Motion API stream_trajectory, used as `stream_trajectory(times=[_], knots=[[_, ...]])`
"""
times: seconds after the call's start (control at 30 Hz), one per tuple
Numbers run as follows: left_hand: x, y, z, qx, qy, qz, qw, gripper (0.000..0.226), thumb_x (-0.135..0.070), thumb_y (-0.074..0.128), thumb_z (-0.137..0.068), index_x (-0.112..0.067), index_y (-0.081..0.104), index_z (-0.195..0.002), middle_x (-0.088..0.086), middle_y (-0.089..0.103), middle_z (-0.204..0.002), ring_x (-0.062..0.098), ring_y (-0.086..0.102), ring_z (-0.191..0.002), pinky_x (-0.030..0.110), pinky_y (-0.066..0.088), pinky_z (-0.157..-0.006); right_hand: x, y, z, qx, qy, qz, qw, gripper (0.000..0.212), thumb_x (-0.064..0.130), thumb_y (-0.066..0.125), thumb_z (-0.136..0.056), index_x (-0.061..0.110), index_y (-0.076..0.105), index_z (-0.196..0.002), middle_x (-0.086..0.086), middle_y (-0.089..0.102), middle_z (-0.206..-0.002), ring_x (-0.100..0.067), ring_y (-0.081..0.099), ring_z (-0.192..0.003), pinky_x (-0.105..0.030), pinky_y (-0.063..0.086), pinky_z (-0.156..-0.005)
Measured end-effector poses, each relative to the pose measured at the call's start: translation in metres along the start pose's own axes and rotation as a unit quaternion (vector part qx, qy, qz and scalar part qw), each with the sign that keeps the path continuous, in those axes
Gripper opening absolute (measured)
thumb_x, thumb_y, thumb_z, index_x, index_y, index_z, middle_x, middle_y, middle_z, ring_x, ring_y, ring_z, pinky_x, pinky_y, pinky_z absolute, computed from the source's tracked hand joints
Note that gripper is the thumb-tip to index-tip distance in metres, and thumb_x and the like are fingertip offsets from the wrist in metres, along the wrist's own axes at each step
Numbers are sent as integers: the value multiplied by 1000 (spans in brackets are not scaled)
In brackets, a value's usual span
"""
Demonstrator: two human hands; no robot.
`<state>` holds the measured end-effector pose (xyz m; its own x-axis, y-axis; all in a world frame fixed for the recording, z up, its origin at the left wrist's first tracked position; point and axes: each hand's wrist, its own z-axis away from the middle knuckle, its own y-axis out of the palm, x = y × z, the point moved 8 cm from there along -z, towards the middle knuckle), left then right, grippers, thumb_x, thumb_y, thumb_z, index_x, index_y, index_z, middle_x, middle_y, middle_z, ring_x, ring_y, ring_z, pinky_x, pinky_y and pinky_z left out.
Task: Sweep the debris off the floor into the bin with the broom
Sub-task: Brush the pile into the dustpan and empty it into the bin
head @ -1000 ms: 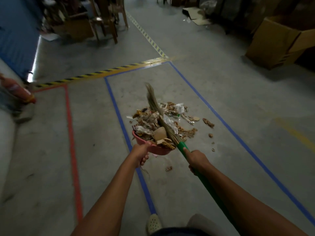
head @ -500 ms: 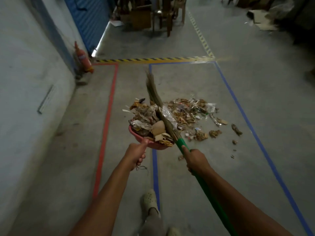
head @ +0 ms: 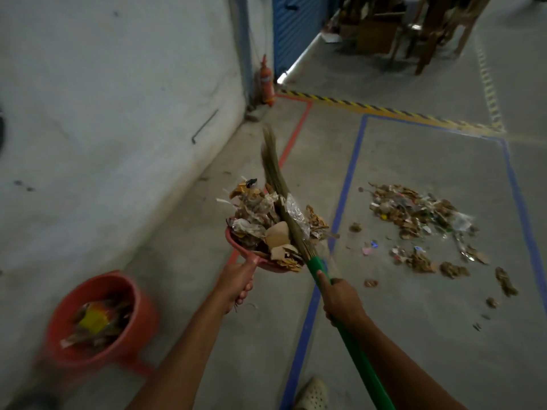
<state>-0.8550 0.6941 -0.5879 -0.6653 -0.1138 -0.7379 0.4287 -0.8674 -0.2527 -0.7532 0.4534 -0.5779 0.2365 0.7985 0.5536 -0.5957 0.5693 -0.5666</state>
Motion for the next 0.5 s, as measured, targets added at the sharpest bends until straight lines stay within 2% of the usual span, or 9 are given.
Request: stream_trajectory(times=[0.17,0.37,0.5], knots=[[54,-86,39,-57,-8,58,997,52,-62,55,-91,-13,53,-75,1,44,-51,13,30,-36,19,24,-41,42,71,39,31,-48,53,997,54,60,36,-100,10,58,-93,-10,66,-78,-17,62,-56,-30,56,-52],[128,-189,87,-102,-15,88,991,58,-64,52,-91,-8,63,-85,2,46,-55,13,33,-36,19,25,-43,83,166,101,70,-79,80,991,54,59,37,-99,10,58,-95,-11,65,-77,-19,61,-56,-30,54,-52],[181,-248,116,-135,-37,110,984,52,-64,53,-89,-13,59,-82,1,46,-51,14,34,-37,21,27,-44,108,228,135,100,-115,116,981,56,60,37,-99,9,58,-92,-11,66,-76,-20,62,-53,-28,53,-47]])
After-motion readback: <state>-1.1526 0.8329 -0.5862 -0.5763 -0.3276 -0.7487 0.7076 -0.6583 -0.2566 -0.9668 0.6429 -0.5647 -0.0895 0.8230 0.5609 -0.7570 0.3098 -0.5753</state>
